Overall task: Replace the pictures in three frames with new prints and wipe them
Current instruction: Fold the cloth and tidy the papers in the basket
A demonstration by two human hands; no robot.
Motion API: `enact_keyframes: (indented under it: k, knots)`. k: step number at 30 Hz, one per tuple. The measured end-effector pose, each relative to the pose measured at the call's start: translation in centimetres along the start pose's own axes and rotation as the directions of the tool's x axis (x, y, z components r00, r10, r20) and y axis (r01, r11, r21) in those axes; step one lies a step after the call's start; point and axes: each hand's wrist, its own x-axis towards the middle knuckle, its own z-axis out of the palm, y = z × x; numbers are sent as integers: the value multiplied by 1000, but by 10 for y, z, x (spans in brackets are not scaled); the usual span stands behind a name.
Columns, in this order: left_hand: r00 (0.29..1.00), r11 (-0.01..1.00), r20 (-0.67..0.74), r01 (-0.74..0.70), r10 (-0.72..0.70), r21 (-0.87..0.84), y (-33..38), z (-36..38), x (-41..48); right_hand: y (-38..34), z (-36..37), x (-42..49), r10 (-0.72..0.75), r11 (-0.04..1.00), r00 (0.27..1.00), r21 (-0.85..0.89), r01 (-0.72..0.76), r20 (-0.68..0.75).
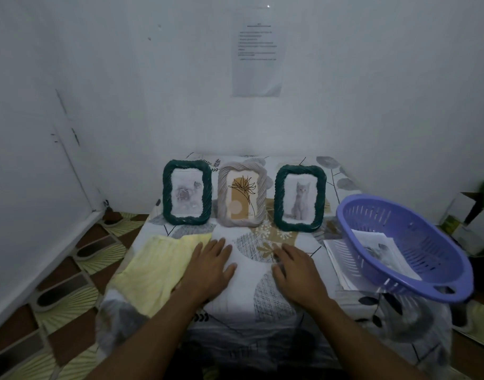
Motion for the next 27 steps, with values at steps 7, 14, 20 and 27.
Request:
enact_keyframes:
  k: [7,14,20,27]
  knots:
    - [937,957,-212,289,-276,31,-29,-15,-17,-4,-5,-1,24,1000,1000,17,-23,-10]
    - [929,750,-234,67,-288,-658,-37,-46,-17,-15,-14,7,27,991,999,127,-30,30]
    - [978,642,-206,-156,-4,-750,-2,-88,4,-60,-63,41,-49,812,994,576,94,-94]
    - [971,776,-233,-184,49,-603,6,-109,16,-57,-122,67,34,805,991,591,49,-130]
